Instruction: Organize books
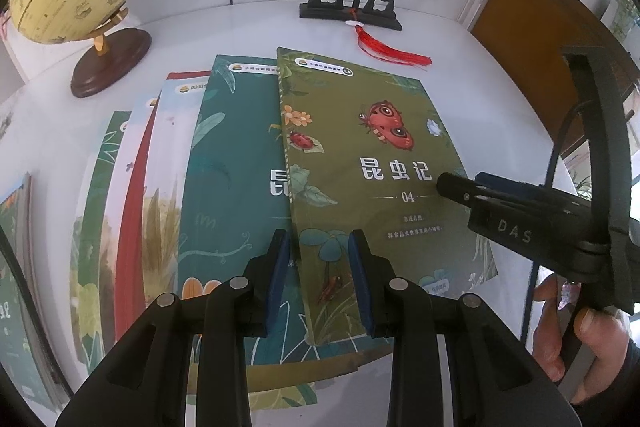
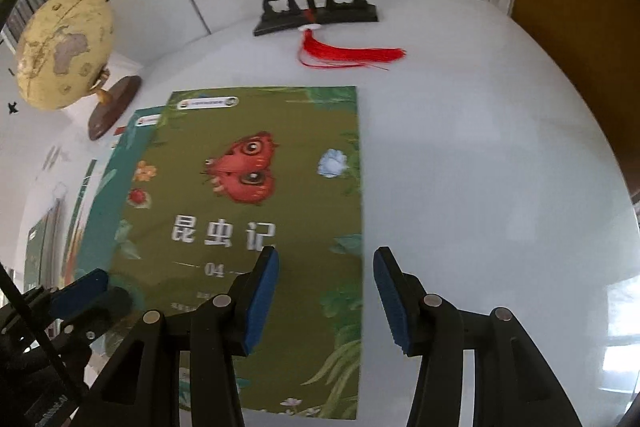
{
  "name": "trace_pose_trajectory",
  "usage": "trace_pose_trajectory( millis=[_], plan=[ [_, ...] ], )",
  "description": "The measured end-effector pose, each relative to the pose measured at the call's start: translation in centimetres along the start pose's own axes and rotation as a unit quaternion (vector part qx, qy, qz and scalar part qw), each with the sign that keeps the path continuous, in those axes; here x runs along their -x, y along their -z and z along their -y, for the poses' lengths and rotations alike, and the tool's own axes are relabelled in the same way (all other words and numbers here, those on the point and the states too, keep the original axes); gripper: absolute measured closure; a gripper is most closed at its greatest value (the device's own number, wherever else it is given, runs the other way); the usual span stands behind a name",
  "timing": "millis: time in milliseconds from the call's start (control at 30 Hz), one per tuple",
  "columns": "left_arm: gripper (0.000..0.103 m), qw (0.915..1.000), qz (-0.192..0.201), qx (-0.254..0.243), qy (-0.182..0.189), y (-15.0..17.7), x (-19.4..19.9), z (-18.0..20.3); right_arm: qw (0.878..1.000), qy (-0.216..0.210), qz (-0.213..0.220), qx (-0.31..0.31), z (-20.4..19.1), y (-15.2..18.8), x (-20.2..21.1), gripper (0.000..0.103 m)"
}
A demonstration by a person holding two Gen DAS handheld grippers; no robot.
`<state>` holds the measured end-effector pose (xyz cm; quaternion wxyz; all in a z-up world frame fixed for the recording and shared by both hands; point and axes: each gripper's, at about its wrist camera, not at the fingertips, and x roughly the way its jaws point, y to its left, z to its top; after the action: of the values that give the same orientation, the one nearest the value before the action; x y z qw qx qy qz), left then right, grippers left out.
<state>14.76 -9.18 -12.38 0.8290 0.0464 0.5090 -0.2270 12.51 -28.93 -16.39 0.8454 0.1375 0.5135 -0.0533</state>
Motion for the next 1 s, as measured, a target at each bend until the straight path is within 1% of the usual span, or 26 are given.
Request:
trace_pose_trajectory(
  millis=[33, 133, 233, 333, 433, 500, 600, 700, 767, 933, 1000],
  plan=[
    [0.075, 1.0000, 0.000, 0.000, 0.000, 0.0, 0.0, 0.0, 1.000, 0.004, -0.002, -0.003, -0.1, 0.0, -0.2, 0.054],
    [0.075, 1.0000, -0.001, 0.002, 0.000, -0.1, -0.1, 0.0, 1.000, -0.016, -0.004, -0.004, -0.5, -0.2, -0.2, 0.053],
    [0.075, 1.0000, 0.000, 0.004, 0.002, -0.1, -0.1, 0.0, 1.000, -0.013, -0.004, 0.003, -0.6, -0.2, -0.2, 0.053],
    [0.075, 0.9999, 0.002, 0.003, -0.011, 0.0, 0.0, 0.0, 1.000, -0.030, -0.008, -0.003, -0.3, -0.1, -0.2, 0.053],
    [0.075, 0.9998, 0.003, 0.003, -0.018, 0.3, 0.3, 0.0, 0.999, -0.037, -0.005, 0.011, -0.7, 0.2, 0.2, 0.052],
    [0.074, 0.9997, 0.002, 0.013, -0.022, 0.7, 0.6, -0.1, 0.999, -0.046, 0.000, 0.018, -1.0, 0.4, 0.7, 0.052],
    [0.074, 0.9994, 0.000, 0.019, -0.030, 1.6, 1.2, -0.3, 0.998, -0.059, 0.003, 0.024, -1.7, 0.7, 1.4, 0.052],
    [0.074, 0.9989, -0.003, 0.014, -0.044, 3.4, 2.3, -0.2, 0.997, -0.060, 0.005, 0.038, -2.7, 1.3, 1.9, 0.052],
    [0.074, 0.9985, -0.004, 0.020, -0.050, 4.8, 3.1, -0.2, 0.997, -0.069, -0.002, 0.042, -3.2, 1.9, 2.1, 0.052],
    [0.074, 0.9962, -0.008, 0.046, -0.074, 7.4, 4.8, -1.6, 0.994, -0.085, -0.029, 0.062, -5.0, 4.9, 2.3, 0.052],
    [0.074, 0.9957, -0.014, 0.052, -0.076, 7.6, 5.1, -1.9, 0.993, -0.093, -0.033, 0.071, -5.7, 6.0, 2.4, 0.052]
  ],
)
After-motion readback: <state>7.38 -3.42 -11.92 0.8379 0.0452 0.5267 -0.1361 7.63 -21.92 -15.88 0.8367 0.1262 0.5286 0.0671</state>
